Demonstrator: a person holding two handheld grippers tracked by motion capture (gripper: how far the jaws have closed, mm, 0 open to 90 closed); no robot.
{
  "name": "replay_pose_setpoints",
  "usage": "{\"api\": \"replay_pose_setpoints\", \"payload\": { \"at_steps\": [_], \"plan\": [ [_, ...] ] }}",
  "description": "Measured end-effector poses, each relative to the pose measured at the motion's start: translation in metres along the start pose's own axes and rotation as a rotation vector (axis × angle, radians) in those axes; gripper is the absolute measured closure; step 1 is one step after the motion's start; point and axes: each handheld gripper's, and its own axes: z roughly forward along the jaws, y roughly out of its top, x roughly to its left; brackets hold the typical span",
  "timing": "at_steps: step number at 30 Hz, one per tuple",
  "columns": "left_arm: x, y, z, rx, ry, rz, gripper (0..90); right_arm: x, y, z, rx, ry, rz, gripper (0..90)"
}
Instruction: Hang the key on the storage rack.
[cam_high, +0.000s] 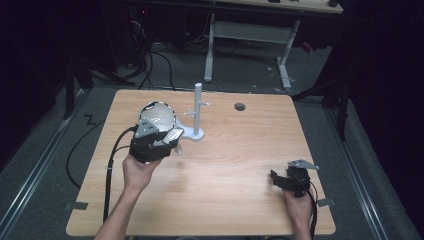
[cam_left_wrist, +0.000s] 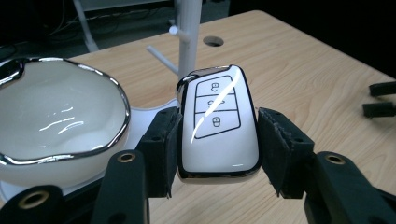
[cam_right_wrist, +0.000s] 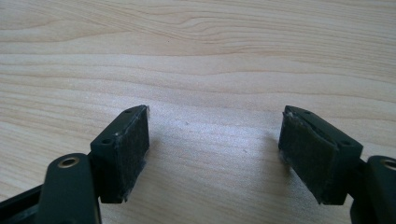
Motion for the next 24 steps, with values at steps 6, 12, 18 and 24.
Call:
{"api": "replay_pose_setpoints", "payload": {
  "at_steps": [6, 12, 18, 24],
  "plan": [
    [0.003, 0.014, 0.000, -0.011, -0.011, 0.010, 50.3, 0.000, 0.000, 0.000, 0.001, 0.000, 0.001, 24.6],
    [0.006, 0.026, 0.004, -0.011, -0.019, 0.010, 50.3, 0.000, 0.000, 0.000, 0.000, 0.000, -0.001, 24.5],
    [0.008, 0.037, 0.008, -0.008, -0.025, 0.016, 50.2, 0.000, 0.000, 0.000, 0.001, 0.000, 0.001, 24.6],
    [0.011, 0.047, 0.010, -0.021, -0.033, 0.009, 50.3, 0.000, 0.000, 0.000, 0.001, 0.000, 0.001, 24.6]
  ]
}}
